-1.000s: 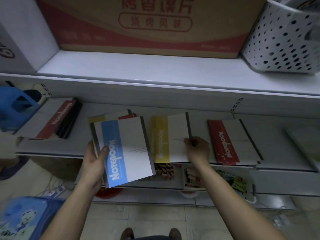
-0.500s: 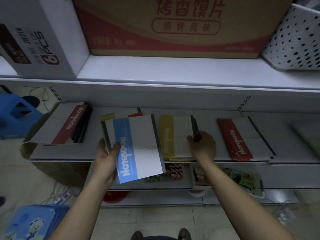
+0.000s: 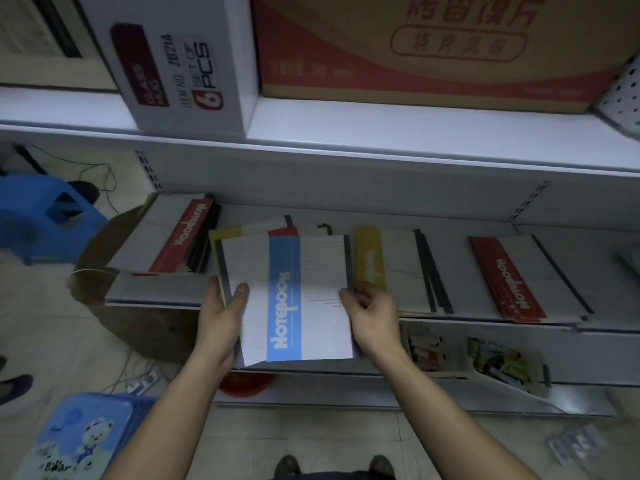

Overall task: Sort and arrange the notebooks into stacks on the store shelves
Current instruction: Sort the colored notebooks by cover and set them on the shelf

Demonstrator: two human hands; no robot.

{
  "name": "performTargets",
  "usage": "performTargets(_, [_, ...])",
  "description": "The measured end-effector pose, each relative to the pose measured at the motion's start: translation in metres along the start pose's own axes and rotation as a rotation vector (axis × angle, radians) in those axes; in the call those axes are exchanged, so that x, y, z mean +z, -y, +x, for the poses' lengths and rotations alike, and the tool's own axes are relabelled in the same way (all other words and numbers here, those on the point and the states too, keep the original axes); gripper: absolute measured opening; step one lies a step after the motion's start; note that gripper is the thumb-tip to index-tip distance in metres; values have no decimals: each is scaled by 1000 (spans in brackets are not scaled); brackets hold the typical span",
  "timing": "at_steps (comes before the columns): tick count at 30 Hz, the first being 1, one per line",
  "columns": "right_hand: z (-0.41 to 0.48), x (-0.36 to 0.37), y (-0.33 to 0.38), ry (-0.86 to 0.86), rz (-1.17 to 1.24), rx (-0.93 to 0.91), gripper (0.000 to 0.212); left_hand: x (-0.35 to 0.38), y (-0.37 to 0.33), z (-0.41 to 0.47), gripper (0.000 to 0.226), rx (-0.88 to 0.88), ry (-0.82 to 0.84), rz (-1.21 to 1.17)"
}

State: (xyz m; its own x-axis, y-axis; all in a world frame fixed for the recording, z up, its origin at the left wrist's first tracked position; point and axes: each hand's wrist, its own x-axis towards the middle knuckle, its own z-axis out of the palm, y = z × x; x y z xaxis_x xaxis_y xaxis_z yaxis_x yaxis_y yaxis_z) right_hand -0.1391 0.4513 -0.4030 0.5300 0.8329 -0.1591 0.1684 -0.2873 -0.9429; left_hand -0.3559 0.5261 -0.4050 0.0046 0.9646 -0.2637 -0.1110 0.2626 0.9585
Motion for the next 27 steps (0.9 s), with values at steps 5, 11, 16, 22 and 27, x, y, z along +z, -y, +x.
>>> performTargets(5, [32,-16,10,-127,-104,-9,15,-41,-11,6,24,55,-112,48])
performTargets(11, [72,19,31,-4,-277,21,23,-75,-12,2,23,76,-197,51])
performTargets(16, [74,48,37,-17,-386,-26,25,-87,-12,-5,31,58,-177,17])
performTargets(22, [46,44,43,-69,-375,-187,33,-70,-15,-8,35,40,-101,-10])
performTargets(27, [5,39,39,217,-65,-146,24,-27,-8,-11,39,26,9,-34])
